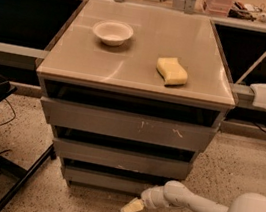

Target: Close bottom drawer

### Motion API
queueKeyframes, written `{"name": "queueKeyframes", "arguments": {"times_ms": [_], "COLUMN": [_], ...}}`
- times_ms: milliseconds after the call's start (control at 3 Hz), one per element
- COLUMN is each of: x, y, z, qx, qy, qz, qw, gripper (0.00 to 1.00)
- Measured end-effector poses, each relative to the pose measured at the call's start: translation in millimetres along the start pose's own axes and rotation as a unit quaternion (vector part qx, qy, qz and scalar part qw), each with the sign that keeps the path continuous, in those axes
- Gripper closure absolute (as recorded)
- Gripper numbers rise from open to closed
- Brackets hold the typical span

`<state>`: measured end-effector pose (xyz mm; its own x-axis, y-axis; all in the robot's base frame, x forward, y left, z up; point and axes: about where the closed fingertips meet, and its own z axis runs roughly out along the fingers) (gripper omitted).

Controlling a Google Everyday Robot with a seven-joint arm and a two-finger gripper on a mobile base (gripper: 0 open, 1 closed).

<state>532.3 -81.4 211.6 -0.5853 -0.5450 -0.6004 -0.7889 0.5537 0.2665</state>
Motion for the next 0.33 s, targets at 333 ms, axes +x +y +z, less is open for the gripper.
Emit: {"name": "queueKeyframes", "arguments": {"times_ms": [333], "x": [0.0], "y": [0.0], "z": [0.0], "qx": [0.000], "qy": [0.000], "qz": [0.000], "qw": [1.0000], "gripper": [0.00]}}
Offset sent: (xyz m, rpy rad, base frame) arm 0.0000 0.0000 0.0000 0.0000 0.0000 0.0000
